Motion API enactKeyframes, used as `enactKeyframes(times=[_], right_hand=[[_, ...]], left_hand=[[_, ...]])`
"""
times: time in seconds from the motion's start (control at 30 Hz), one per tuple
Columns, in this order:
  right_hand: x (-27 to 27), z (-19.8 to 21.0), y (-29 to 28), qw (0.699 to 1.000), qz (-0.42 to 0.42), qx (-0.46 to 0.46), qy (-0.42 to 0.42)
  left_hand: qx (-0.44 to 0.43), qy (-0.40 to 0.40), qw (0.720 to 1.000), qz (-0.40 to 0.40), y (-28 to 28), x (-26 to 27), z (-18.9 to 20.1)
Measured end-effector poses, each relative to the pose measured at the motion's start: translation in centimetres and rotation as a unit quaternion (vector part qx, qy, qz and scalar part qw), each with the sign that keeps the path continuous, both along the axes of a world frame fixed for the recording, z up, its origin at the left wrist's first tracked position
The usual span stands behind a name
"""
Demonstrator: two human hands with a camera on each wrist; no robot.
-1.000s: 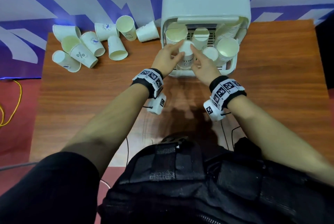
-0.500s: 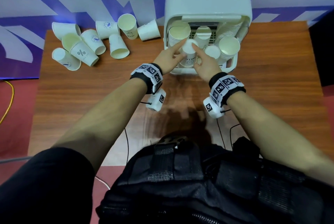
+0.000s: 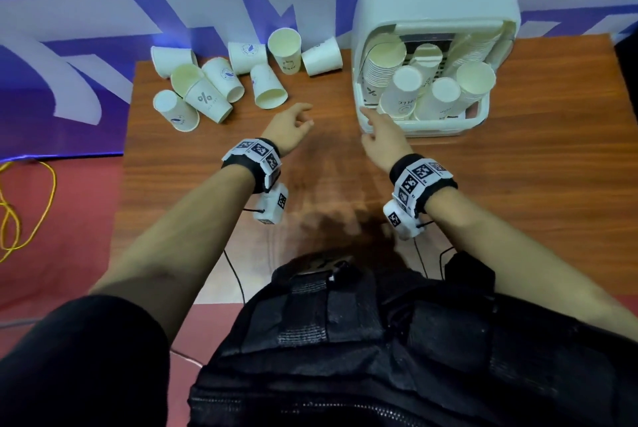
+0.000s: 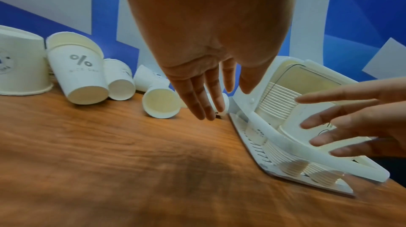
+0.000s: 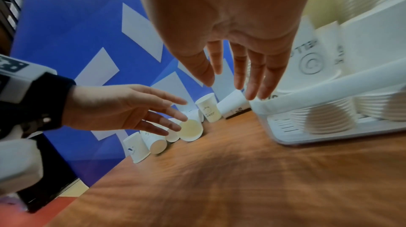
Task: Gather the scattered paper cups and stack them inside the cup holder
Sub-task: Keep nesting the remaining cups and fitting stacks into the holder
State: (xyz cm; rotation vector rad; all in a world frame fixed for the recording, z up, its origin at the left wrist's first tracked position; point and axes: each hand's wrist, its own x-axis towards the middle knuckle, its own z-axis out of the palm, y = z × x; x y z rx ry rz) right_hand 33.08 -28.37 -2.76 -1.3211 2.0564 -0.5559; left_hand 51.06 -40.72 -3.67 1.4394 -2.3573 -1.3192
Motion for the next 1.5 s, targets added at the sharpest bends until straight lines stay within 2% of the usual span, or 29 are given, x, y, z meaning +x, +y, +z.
enactKeyframes(times=[0.13, 0.43, 0.63, 0.8, 0.9, 1.03, 1.2, 1.37, 1.5], right_hand=[[3.1, -0.3, -2.0, 0.999, 0.034, 0.01, -0.009], [6.4, -1.2, -6.0, 0.999, 0.006, 0.047, -0.006], [5.2, -1.2, -9.9, 0.998, -0.02, 0.056, 0.022], [4.1, -2.5, -14.0, 0.998, -0.023, 0.044, 0.045], [3.8, -3.4, -16.3, 0.997, -0.031, 0.023, 0.07], [3.4, -4.1, -19.1, 0.992, -0.065, 0.053, 0.09], [2.2, -4.9, -20.4, 0.99, -0.084, 0.079, 0.084], [2.1, -5.0, -20.7, 0.992, -0.096, 0.074, 0.023], [1.9, -5.2, -20.4, 0.99, -0.126, 0.056, 0.004]], left_hand=[[0.009, -0.014, 1.0, -0.004, -0.8, 2.8, -0.3], [0.004, 0.0, 1.0, -0.006, -5.9, 3.9, -1.3], [0.025, 0.036, 0.999, 0.007, -9.2, 0.7, -2.6], [0.05, 0.064, 0.995, 0.064, -11.3, -2.0, -3.5], [0.045, 0.045, 0.996, 0.065, -11.9, -3.0, -4.6], [0.037, 0.019, 0.998, 0.036, -13.0, -3.7, -5.5], [0.082, 0.059, 0.994, 0.034, -13.8, -4.5, -5.5], [0.181, 0.124, 0.975, 0.045, -13.9, -4.9, -7.8], [0.185, 0.128, 0.971, 0.087, -13.1, -4.3, -6.6]])
